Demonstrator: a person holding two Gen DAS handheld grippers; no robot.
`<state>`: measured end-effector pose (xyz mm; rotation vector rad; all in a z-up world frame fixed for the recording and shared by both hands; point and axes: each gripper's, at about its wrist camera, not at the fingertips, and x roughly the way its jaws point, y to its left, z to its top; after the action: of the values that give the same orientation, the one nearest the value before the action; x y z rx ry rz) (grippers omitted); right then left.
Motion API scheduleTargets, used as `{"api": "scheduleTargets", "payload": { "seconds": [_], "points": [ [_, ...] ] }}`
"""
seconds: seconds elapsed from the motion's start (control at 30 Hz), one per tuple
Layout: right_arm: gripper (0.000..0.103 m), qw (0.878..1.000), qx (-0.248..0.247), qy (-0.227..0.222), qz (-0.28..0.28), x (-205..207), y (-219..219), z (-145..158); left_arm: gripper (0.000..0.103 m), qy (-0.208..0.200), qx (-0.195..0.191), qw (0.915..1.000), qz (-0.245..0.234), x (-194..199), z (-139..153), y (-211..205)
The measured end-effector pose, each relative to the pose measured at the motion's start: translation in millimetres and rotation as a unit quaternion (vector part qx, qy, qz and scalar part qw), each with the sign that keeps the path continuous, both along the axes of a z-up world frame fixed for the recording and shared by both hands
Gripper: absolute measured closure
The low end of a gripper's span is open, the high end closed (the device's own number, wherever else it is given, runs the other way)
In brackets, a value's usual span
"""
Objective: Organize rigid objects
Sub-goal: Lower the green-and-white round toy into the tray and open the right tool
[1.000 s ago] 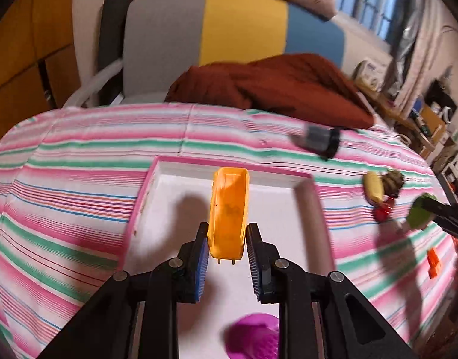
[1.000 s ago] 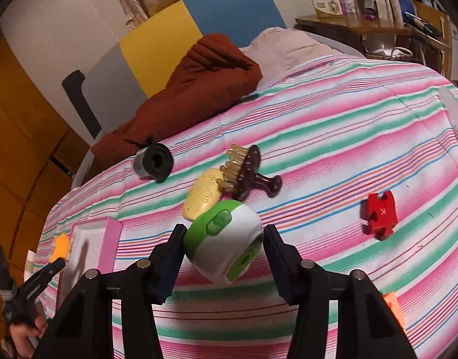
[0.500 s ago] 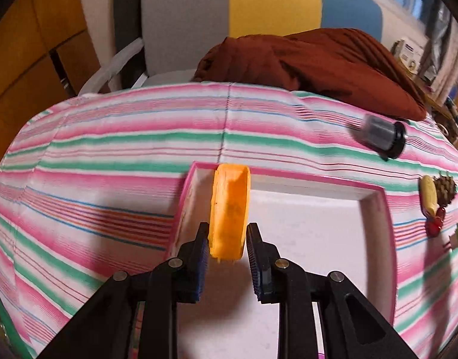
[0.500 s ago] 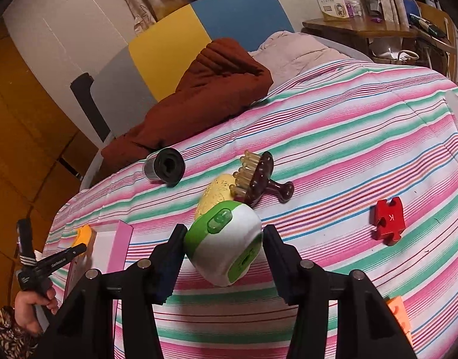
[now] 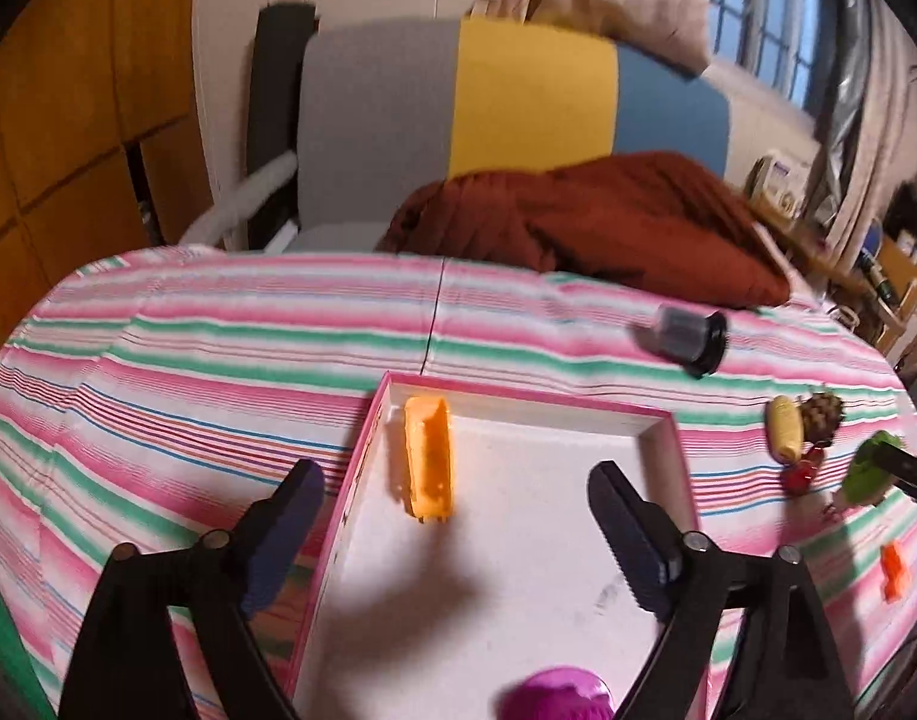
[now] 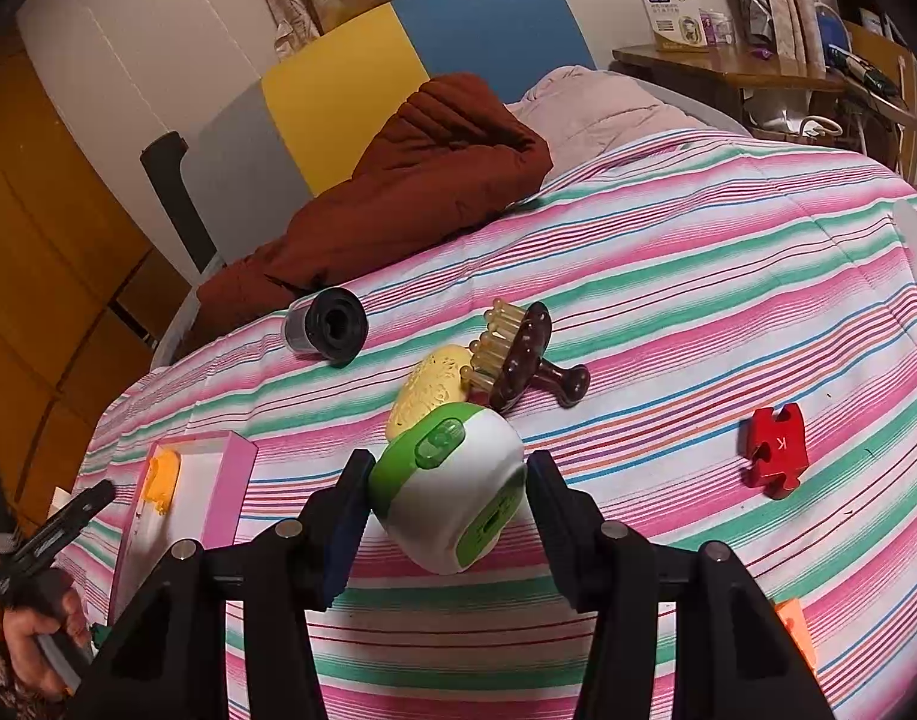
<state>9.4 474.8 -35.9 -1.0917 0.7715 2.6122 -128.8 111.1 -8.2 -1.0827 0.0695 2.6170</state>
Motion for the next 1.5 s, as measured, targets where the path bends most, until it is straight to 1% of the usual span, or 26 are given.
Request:
{"api": "scheduleTargets", "payload": {
  "seconds": [0.07, 0.1, 0.2, 0.27, 0.37, 0.43, 0.47, 0.53, 0.63, 0.73, 0.9, 0.97, 1.07, 1.23, 1.3, 1.33, 1.4, 1.47, 1.5],
  "points": [
    [0.051, 1.0, 0.003, -0.002, 0.003, -1, -2, 0, 0.005, 0.014, 0.011, 0.9998, 0.002, 18, 2, -4],
    [0.051, 1.0, 0.005, -0.004, 0.004, -1, -4, 0, 0.004, 0.019, 0.028, 0.9994, -0.003, 31, 2, -7],
    [0.051, 1.0, 0.008, -0.008, 0.013, -4, -11, -2, 0.003, 0.025, 0.053, 0.9981, -0.02, 60, -1, -10],
    [0.051, 1.0, 0.005, -0.007, 0.021, -5, -17, -2, 0.003, 0.029, 0.059, 0.9973, -0.034, 79, -5, -9],
    [0.051, 0.999, 0.005, 0.0, 0.038, -7, -29, 2, 0.003, 0.045, 0.057, 0.9961, -0.05, 110, -10, -10],
    [0.051, 0.999, 0.016, 0.003, 0.05, -9, -40, 6, 0.003, 0.074, 0.045, 0.9946, -0.056, 130, -12, -11],
    [0.051, 0.998, 0.022, 0.006, 0.058, -11, -48, 9, 0.003, 0.081, 0.041, 0.9942, -0.059, 136, -13, -12],
    [0.051, 0.997, 0.017, 0.012, 0.074, -16, -61, 14, 0.003, 0.092, 0.029, 0.993, -0.067, 147, -17, -13],
    [0.051, 0.995, 0.001, 0.02, 0.1, -28, -86, 20, 0.003, 0.086, 0.026, 0.9935, -0.071, 154, -22, -15],
    [0.051, 0.991, -0.011, 0.03, 0.134, -50, -115, 30, 0.003, 0.081, 0.027, 0.9942, -0.065, 161, -25, -21],
    [0.051, 0.981, 0.004, 0.029, 0.192, -89, -167, 41, 0.003, 0.082, 0.034, 0.9939, -0.066, 171, -24, -33],
    [0.051, 0.975, -0.011, 0.02, 0.22, -108, -188, 37, 0.003, 0.082, 0.033, 0.9939, -0.066, 172, -24, -36],
    [0.051, 0.968, -0.046, 0.002, 0.245, -133, -208, 24, 0.003, 0.082, 0.032, 0.994, -0.065, 174, -25, -41],
    [0.051, 0.959, -0.098, -0.015, 0.267, -163, -226, -4, 0.003, 0.074, 0.041, 0.9949, -0.055, 172, -27, -50],
    [0.051, 0.961, -0.096, -0.023, 0.259, -168, -223, -11, 0.003, 0.072, 0.045, 0.995, -0.053, 172, -28, -52],
    [0.051, 0.965, -0.09, -0.023, 0.247, -169, -219, -12, 0.003, 0.072, 0.045, 0.9951, -0.051, 172, -28, -53],
    [0.051, 0.972, -0.081, -0.024, 0.221, -169, -206, -9, 0.003, 0.07, 0.049, 0.9952, -0.049, 172, -29, -55],
    [0.05, 0.976, -0.083, -0.015, 0.199, -163, -191, -3, 0.003, 0.068, 0.053, 0.9952, -0.047, 171, -30, -55],
    [0.049, 0.979, -0.076, -0.014, 0.19, -162, -185, 1, 0.003, 0.066, 0.054, 0.9952, -0.047, 170, -30, -54]
  ]
}}
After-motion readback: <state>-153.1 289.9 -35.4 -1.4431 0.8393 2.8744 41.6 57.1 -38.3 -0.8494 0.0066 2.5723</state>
